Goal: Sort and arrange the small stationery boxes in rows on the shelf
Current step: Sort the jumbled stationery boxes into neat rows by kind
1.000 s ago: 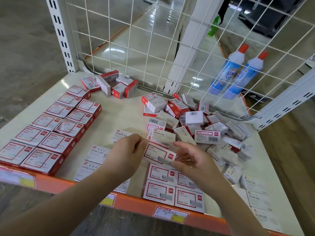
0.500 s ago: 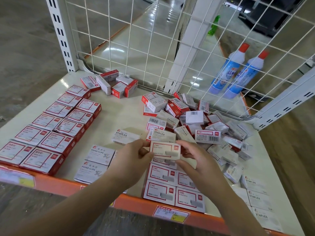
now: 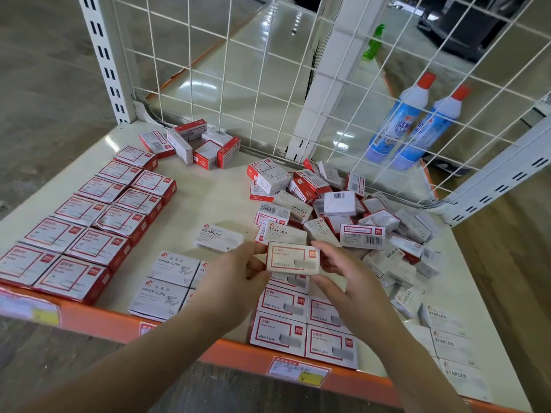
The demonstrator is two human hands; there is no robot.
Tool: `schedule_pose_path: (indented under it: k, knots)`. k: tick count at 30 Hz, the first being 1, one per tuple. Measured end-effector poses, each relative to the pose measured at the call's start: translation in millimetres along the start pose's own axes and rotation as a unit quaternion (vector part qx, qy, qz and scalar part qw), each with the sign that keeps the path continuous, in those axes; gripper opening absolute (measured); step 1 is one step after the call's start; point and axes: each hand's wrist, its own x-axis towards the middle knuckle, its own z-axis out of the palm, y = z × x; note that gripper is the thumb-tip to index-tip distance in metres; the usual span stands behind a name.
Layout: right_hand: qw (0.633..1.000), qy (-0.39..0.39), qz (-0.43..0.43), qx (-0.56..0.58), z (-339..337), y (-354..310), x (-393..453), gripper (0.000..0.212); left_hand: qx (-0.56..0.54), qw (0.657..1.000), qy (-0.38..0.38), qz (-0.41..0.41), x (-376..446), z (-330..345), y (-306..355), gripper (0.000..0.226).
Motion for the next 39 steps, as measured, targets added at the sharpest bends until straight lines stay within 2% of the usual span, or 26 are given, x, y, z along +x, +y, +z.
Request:
schedule_pose_path:
  k: [4,9,11,15,18,20,25,30,34,39]
  knots:
    - [1.0,-0.005,0.019,0.008,-3.8,5.1,-2.8,0.034,0.005,1.0,-0.01,-0.011,-1.9,1.9,6.4,0.036]
    - [0.999,0.012,0.038,0.013,-14.1,19.6,-10.3,0.027,0.142,0.989,-0.024,0.035,-8.9,7.9,14.2,0.038]
    - [0.999,0.013,0.052,0.006,-18.4,28.2,-14.0,0.024,0.211,0.972,-0.062,0.077,-9.9,11.3,17.7,0.037]
    - [0.996,0.008,0.089,-0.017,-22.0,42.8,-20.3,0.036,0.343,0.92,-0.14,0.13,-6.8,21.0,25.7,0.046]
    - [0.995,-0.006,0.098,-0.025,-22.5,47.4,-24.6,0.031,0.399,0.886,-0.179,0.157,-5.7,26.7,27.5,0.046]
    - [0.994,-0.012,0.107,-0.018,-21.8,47.6,-26.2,0.033,0.407,0.879,-0.191,0.157,-5.1,29.7,26.7,0.044]
    - [0.99,-0.033,0.133,0.023,-16.5,43.7,-24.7,0.047,0.37,0.897,-0.189,0.147,1.3,33.2,26.3,0.036]
    - [0.987,-0.044,0.146,0.045,-16.7,45.2,-21.7,0.041,0.353,0.9,-0.195,0.165,6.1,32.5,27.3,0.037]
    - [0.987,-0.038,0.148,0.045,-14.6,47.2,-19.5,0.038,0.361,0.894,-0.195,0.182,7.3,32.1,26.5,0.039]
    - [0.988,-0.02,0.15,0.038,-11.9,50.6,-18.3,0.025,0.39,0.878,-0.19,0.2,12.1,35.6,24.7,0.042]
